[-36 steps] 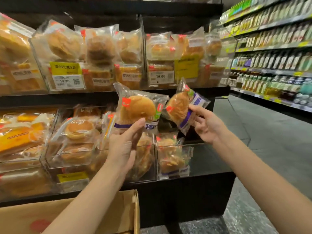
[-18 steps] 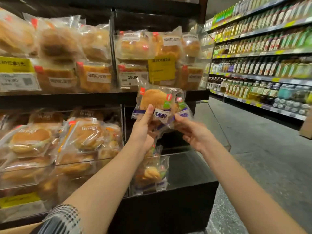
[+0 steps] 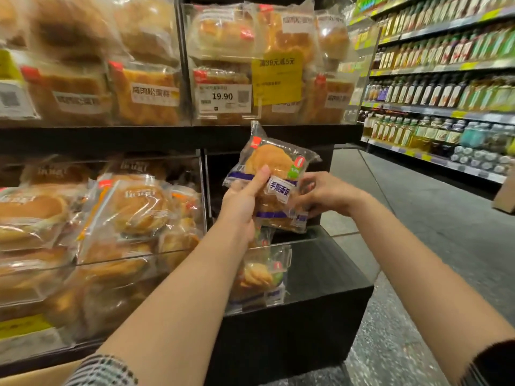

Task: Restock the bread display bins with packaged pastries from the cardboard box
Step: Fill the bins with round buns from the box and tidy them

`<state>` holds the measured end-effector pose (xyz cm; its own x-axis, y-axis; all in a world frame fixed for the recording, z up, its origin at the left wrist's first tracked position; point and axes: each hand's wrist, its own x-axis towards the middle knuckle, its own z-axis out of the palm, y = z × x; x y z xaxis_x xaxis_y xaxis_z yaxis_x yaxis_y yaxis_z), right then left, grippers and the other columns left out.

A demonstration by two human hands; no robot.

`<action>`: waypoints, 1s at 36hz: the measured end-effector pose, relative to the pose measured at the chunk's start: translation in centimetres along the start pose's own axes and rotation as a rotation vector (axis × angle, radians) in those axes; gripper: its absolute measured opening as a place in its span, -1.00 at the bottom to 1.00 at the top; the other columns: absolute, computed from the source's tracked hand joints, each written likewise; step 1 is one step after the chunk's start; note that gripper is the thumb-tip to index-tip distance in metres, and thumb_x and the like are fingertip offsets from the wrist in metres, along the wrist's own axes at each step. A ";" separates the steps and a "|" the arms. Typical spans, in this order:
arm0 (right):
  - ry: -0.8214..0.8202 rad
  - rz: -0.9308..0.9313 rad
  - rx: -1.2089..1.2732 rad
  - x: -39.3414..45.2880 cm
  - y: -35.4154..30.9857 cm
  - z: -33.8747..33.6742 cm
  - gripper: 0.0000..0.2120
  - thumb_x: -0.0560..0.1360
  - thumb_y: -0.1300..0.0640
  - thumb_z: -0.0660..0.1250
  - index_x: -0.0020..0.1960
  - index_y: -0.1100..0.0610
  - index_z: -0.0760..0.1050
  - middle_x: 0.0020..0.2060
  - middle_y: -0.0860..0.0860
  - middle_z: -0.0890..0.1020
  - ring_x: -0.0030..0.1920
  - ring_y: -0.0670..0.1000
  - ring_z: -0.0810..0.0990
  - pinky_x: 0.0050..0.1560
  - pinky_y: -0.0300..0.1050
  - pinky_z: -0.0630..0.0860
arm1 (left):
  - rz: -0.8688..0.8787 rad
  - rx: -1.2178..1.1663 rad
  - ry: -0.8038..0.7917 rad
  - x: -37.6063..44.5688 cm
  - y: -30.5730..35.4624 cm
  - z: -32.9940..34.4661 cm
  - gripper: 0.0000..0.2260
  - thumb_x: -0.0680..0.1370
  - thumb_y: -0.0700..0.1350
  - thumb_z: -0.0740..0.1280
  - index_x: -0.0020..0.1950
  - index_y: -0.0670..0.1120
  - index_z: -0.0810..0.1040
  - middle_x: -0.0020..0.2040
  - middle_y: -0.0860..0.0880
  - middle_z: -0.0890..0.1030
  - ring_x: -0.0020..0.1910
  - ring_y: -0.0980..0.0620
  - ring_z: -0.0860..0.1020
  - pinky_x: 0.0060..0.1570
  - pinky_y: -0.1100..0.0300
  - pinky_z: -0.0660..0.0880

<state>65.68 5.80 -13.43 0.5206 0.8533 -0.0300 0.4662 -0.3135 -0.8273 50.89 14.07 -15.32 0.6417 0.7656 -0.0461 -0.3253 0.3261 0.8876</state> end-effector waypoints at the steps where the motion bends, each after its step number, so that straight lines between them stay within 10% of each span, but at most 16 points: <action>1: 0.035 0.018 -0.010 0.2 0.1 -0.1 -0.60 0.35 0.24 0.53 0.14 0.17 0.51 0.03 0.08 0.60 -0.05 0.01 0.61 -0.29 -0.17 0.59 | -0.004 -0.009 0.021 -0.1 0.1 0.0 -0.52 0.38 0.03 0.46 0.25 -0.08 0.48 0.09 -0.09 0.66 0.03 -0.05 0.63 -0.06 0.01 0.59; 5: 0.245 0.097 -0.276 1.9 1.0 -0.2 -0.57 0.25 0.19 0.60 0.01 0.11 0.47 0.01 0.04 0.53 -0.01 0.02 0.51 -0.12 -0.10 0.56 | 0.001 -0.039 0.159 0.0 -0.4 -0.5 -0.67 0.47 -0.10 0.44 0.19 -0.07 0.49 0.07 -0.03 0.63 -0.10 0.11 0.58 -0.25 0.28 0.47; 9: 0.212 0.169 -0.632 3.7 0.7 1.6 -0.45 0.25 0.05 0.61 0.15 0.20 0.51 -0.06 0.05 0.54 -0.07 0.01 0.52 -0.12 -0.17 0.49 | -0.102 -0.039 0.233 0.2 -0.7 -0.9 -0.71 0.44 -0.15 0.48 0.10 -0.06 0.49 0.06 -0.04 0.58 0.05 0.02 0.53 0.21 0.12 0.41; 19: 0.097 0.223 -0.554 6.6 3.4 3.7 -0.31 0.30 0.06 0.59 0.32 0.24 0.38 0.19 0.13 0.53 0.18 0.11 0.54 0.09 -0.12 0.53 | -0.163 -0.032 0.363 0.7 -0.9 -0.6 -0.45 0.46 -0.23 0.45 0.41 -0.16 0.33 0.24 -0.12 0.49 0.24 -0.13 0.46 0.10 0.08 0.42; 26: 0.127 0.264 -0.693 6.7 4.3 3.5 0.07 0.27 -0.28 0.50 0.52 0.21 0.09 0.32 0.20 0.40 0.29 0.18 0.45 0.27 0.03 0.46 | -0.165 -0.036 0.387 0.7 -0.8 -0.5 -0.41 0.45 -0.24 0.46 0.42 -0.17 0.30 0.31 -0.17 0.44 0.32 -0.16 0.42 0.23 0.02 0.42; 36: 0.142 0.258 -0.313 5.8 3.7 3.2 -0.31 0.41 0.02 0.51 0.37 0.27 0.27 0.04 0.16 0.57 0.02 0.13 0.60 -0.09 -0.06 0.59 | -0.267 -0.052 0.277 -0.2 -0.1 -0.6 -0.45 0.43 -0.29 0.47 0.38 -0.23 0.37 0.26 -0.21 0.48 0.28 -0.12 0.45 0.28 0.00 0.46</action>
<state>68.18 10.93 -18.43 0.7318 0.6712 -0.1180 0.4909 -0.6392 -0.5919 50.34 14.21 -15.65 0.4985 0.7688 -0.4006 -0.2115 0.5560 0.8038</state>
